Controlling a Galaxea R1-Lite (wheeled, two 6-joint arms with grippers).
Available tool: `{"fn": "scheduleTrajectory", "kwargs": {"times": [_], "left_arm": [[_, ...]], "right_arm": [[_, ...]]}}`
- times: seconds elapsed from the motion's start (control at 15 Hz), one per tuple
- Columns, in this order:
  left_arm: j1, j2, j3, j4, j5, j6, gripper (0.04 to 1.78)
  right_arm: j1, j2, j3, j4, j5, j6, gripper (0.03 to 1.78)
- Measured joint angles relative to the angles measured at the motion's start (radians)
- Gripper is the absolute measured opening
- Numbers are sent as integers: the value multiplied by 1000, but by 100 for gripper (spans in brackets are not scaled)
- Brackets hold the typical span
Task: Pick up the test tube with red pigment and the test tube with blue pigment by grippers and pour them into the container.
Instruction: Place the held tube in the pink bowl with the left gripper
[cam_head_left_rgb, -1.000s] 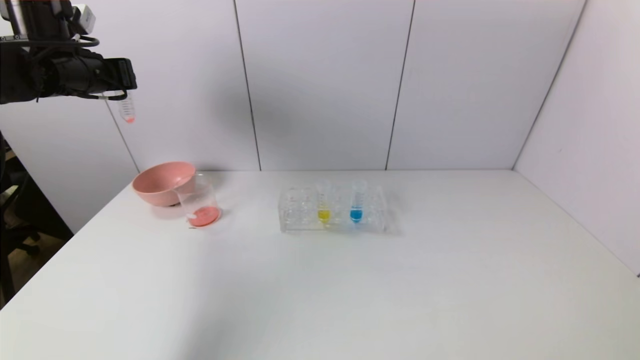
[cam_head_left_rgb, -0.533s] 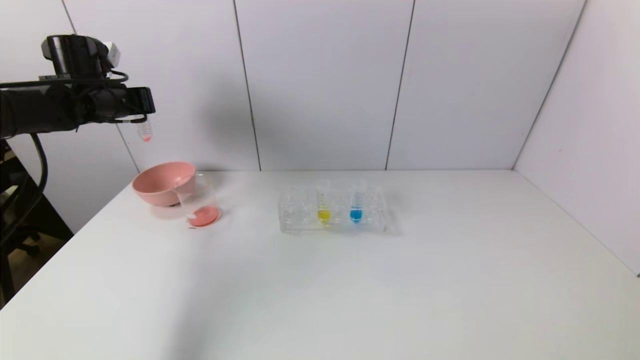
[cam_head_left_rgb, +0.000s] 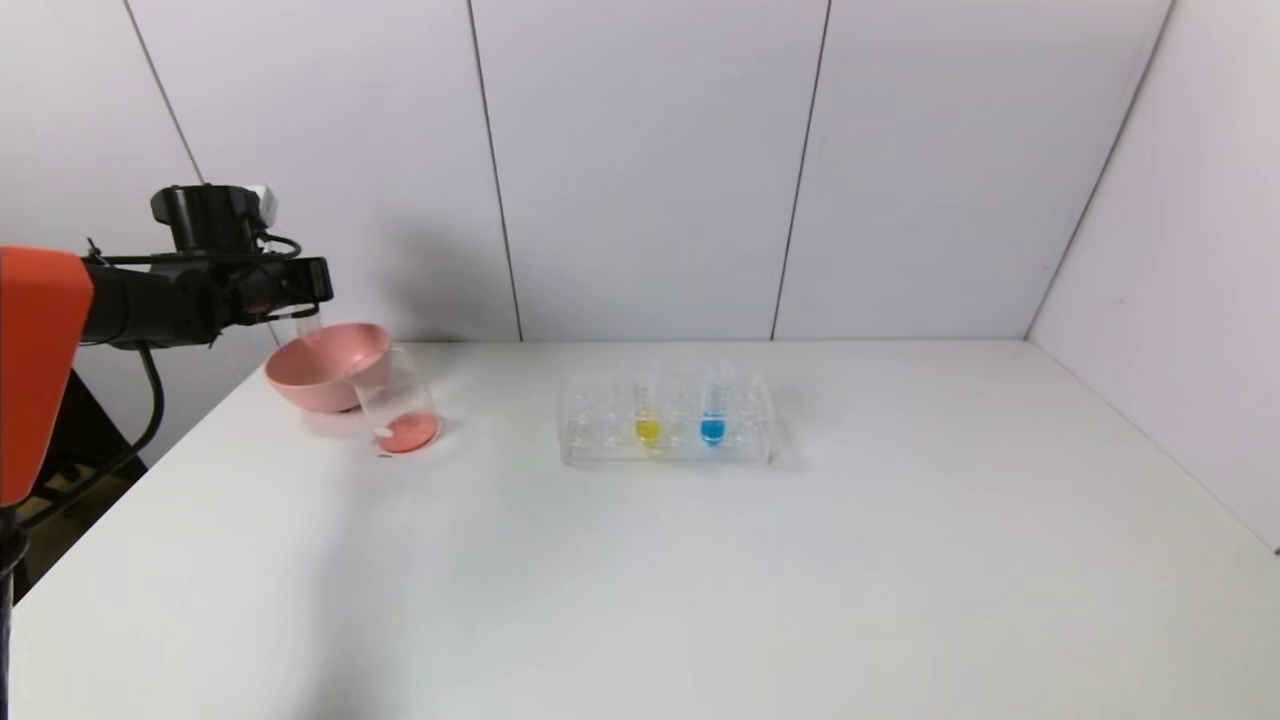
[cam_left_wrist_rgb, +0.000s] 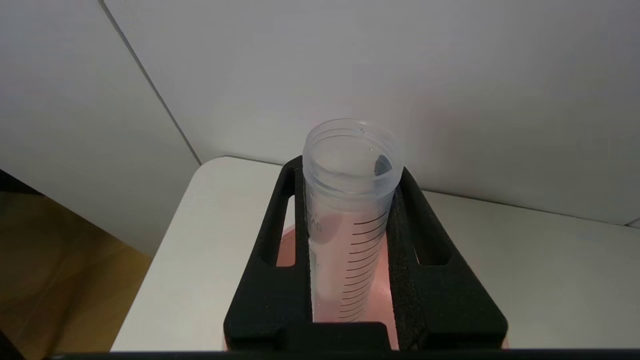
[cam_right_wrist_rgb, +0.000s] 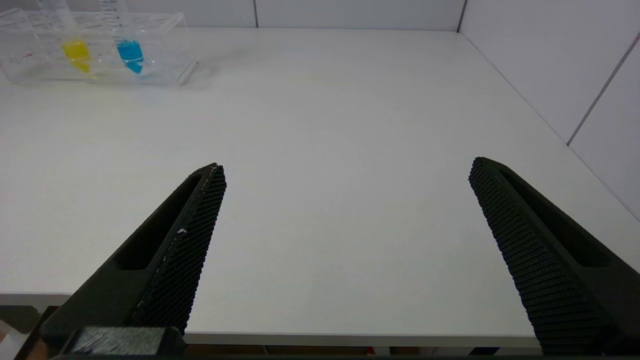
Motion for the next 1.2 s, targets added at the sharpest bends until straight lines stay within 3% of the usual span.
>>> {"fn": "scheduleTrajectory", "kwargs": {"times": [0.87, 1.07, 1.2], "left_arm": [[13, 74, 48, -68, -10, 9, 47], [13, 76, 42, -63, -15, 9, 64], [14, 76, 40, -69, -24, 9, 90]], "right_arm": [[0, 0, 0, 0, 0, 0, 177], [0, 0, 0, 0, 0, 0, 178], [0, 0, 0, 0, 0, 0, 177]]}}
